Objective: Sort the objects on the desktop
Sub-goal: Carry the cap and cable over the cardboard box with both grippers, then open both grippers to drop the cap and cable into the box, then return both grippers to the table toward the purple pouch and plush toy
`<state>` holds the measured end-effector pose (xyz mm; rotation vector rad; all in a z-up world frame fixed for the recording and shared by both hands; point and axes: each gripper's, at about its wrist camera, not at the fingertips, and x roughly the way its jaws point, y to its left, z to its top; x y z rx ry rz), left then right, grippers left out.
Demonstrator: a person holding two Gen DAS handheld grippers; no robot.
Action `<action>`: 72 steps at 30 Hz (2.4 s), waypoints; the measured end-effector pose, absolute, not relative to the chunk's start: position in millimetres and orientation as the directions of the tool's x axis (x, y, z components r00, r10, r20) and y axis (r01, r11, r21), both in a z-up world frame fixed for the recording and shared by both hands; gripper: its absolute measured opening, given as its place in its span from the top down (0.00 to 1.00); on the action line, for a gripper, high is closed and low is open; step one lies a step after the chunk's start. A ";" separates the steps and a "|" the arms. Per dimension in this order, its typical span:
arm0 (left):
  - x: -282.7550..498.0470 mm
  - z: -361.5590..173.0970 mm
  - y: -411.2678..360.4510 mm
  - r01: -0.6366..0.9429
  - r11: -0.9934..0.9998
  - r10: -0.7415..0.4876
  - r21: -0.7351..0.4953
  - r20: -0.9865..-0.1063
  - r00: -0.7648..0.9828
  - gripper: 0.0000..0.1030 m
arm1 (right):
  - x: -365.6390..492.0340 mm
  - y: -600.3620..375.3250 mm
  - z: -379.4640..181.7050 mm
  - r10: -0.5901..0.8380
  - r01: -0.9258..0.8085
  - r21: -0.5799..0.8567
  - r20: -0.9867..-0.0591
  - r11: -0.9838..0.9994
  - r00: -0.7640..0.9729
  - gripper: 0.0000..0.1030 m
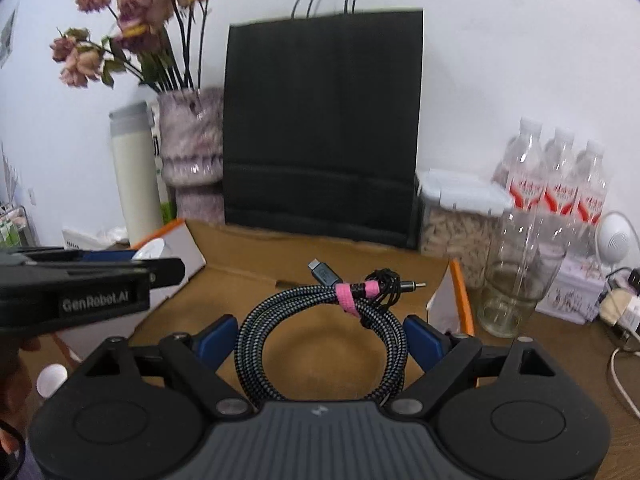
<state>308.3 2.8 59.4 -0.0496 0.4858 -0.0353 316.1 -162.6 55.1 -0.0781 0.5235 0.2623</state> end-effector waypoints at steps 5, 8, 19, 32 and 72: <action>313.8 44.8 2.0 0.027 0.998 -0.054 -0.060 -0.517 0.854 0.61 | 314.8 -159.6 46.1 0.211 -0.266 -0.029 -0.526 0.964 0.824 0.14; 316.9 38.5 3.2 0.023 0.997 -0.057 -0.069 -0.546 0.836 0.61 | 316.1 -158.6 43.1 0.209 -0.266 -0.030 -0.539 0.964 0.816 0.14; 318.3 31.3 5.2 0.009 0.997 -0.049 -0.072 -0.571 0.820 0.56 | 323.9 -164.5 38.4 0.219 -0.259 0.013 -0.577 0.966 0.787 0.13; 298.6 57.4 5.7 -0.047 0.999 0.028 -0.028 -0.466 0.884 0.00 | 319.5 -166.6 46.8 0.215 -0.254 0.013 -0.577 0.967 0.788 0.00; 126.4 64.4 61.4 -0.042 0.999 0.025 -0.029 -0.428 0.903 0.00 | 127.3 -228.1 63.8 0.153 -0.180 -0.017 -0.457 0.983 0.876 0.00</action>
